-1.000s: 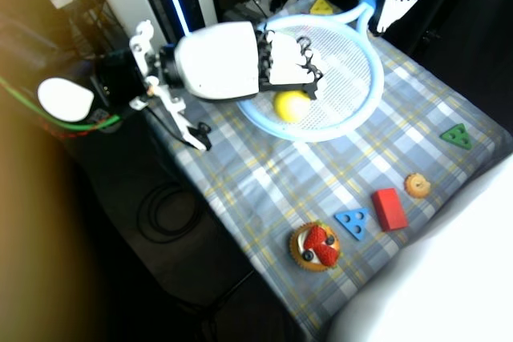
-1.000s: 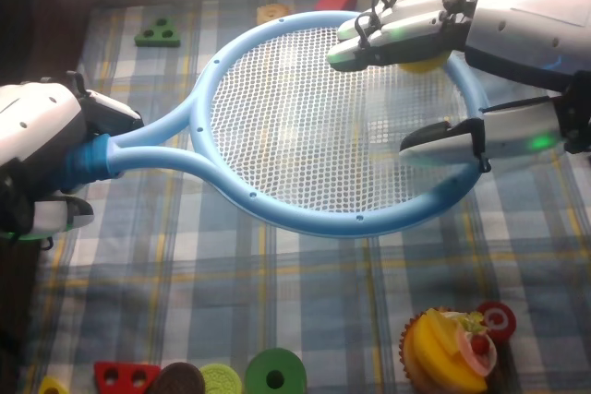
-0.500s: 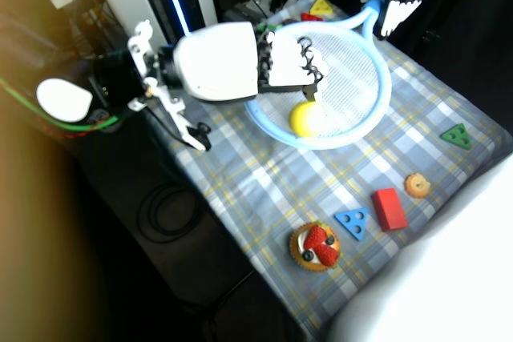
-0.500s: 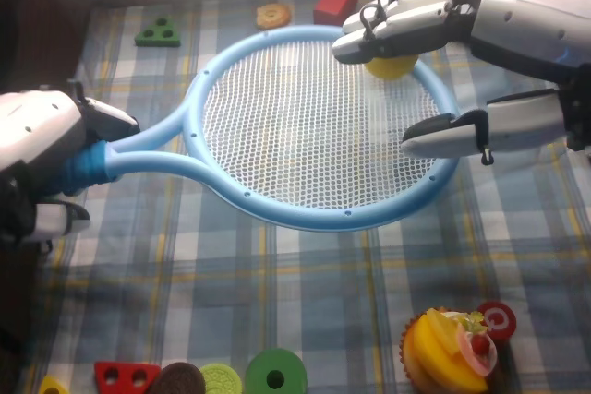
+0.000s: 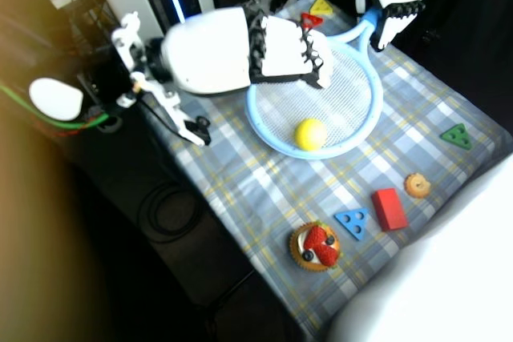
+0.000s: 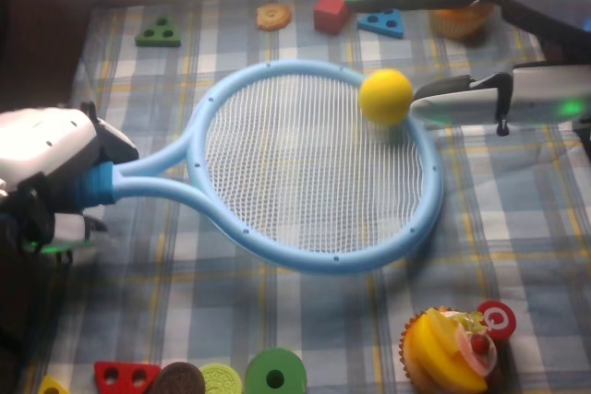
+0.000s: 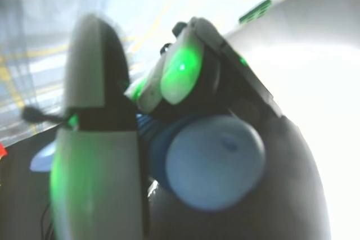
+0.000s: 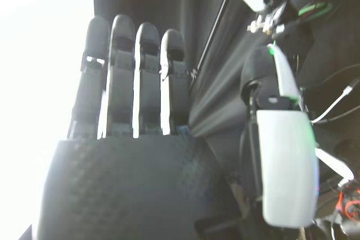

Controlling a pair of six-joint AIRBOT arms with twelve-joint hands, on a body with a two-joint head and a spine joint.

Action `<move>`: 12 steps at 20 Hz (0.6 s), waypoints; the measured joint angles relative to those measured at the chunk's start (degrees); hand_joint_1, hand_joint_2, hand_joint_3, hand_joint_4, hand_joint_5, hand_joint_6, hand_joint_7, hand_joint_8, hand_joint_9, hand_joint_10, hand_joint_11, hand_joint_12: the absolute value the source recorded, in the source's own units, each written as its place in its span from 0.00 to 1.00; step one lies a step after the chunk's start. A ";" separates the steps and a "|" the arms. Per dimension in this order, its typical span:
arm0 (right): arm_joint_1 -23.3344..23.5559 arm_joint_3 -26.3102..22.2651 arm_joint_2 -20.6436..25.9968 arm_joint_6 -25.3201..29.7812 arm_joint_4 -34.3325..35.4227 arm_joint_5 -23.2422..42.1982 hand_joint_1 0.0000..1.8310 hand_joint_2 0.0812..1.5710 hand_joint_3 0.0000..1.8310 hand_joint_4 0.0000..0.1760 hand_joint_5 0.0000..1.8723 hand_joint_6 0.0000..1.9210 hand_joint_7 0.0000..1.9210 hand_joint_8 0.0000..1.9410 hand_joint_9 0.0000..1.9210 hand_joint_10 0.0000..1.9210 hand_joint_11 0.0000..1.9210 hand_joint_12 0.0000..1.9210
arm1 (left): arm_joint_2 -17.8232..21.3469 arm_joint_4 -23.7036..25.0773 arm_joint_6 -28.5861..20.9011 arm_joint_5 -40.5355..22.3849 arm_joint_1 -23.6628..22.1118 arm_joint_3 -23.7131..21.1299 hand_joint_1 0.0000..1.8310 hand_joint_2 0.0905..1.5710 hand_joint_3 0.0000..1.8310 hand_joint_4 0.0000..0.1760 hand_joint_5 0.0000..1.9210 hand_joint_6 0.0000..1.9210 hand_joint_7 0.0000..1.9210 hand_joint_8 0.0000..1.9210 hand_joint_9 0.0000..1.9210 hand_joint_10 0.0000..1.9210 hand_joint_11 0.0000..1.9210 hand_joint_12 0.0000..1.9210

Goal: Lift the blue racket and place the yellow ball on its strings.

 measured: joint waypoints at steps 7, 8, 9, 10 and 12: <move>-0.85 -0.28 0.13 -0.28 1.16 0.72 0.28 0.73 0.00 0.00 0.30 0.00 0.31 0.00 0.32 0.00 0.16 0.38 | -1.66 -1.84 0.02 1.49 -0.31 1.92 0.87 0.73 0.00 0.59 0.41 1.00 0.52 1.00 0.64 1.00 0.64 1.00; -1.03 -0.28 0.13 -0.31 1.09 0.57 0.28 0.73 0.00 0.00 0.30 0.00 0.31 0.00 0.32 0.00 0.17 0.38 | -1.70 -2.16 0.17 1.55 -0.50 2.05 0.87 0.74 0.00 0.73 0.39 1.00 0.50 1.00 0.62 1.00 0.58 1.00; -1.09 -0.28 0.13 -0.33 1.29 0.68 0.28 0.73 0.00 0.00 0.31 0.00 0.31 0.00 0.32 0.00 0.17 0.38 | -1.77 -2.47 0.20 1.53 -0.55 2.23 0.86 0.75 0.00 0.62 0.34 1.00 0.43 1.00 0.51 1.00 0.43 0.98; -1.09 -0.28 0.13 -0.31 1.31 0.61 0.28 0.73 0.00 0.00 0.31 0.00 0.31 0.00 0.32 0.00 0.17 0.38 | -2.03 -3.02 0.33 1.42 -0.55 2.51 0.88 0.73 0.00 0.47 0.33 1.00 0.40 1.00 0.49 1.00 0.46 1.00; -1.22 -0.28 0.13 -0.31 1.70 0.68 0.28 0.73 0.00 0.00 0.31 0.00 0.31 0.00 0.32 0.00 0.17 0.38 | -2.14 -3.21 0.26 1.42 -0.55 2.60 0.83 0.72 0.00 0.50 0.33 1.00 0.36 1.00 0.45 1.00 0.47 1.00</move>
